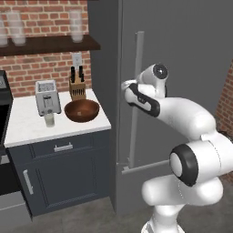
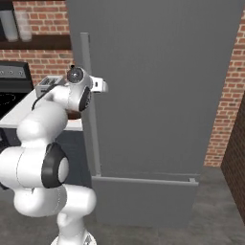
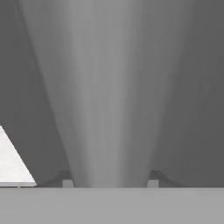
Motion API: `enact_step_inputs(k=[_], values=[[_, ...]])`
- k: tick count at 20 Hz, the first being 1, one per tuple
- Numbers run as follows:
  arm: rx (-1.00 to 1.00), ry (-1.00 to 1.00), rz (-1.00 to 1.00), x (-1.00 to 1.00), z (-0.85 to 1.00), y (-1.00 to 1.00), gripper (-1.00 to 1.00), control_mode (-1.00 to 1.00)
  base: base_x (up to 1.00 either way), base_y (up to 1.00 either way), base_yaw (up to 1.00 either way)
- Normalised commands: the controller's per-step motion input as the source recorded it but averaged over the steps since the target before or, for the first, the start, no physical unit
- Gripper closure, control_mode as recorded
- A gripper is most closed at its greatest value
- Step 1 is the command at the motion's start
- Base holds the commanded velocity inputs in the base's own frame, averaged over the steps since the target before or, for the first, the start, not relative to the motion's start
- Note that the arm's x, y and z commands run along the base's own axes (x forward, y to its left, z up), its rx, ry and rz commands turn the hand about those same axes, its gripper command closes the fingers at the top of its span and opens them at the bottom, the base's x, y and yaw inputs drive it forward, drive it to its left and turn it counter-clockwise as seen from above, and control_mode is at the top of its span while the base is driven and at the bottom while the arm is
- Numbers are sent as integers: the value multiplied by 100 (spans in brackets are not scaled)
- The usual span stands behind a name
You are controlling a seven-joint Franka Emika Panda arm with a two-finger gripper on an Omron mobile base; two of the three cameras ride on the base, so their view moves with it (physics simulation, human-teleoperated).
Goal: Grab a lemon wedge from the fridge and one ice cube from the ice bowl, and put them in the glass of lemonade.
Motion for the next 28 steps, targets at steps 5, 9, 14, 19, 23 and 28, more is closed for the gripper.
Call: enact_step_inputs(k=[5,9,14,19,23,28], values=[[0,17,0,-100,1,-68,100,-100,0,0,0],[0,0,0,-100,0,-88,100,-100,0,0,0],[0,0,-1,-100,0,-95,100,-100,0,0,0],[0,0,-1,-100,0,-97,100,-100,0,0,0],[0,1,-2,-100,0,-99,100,-100,0,0,0],[0,0,-3,-100,1,-97,100,-100,0,0,0]])
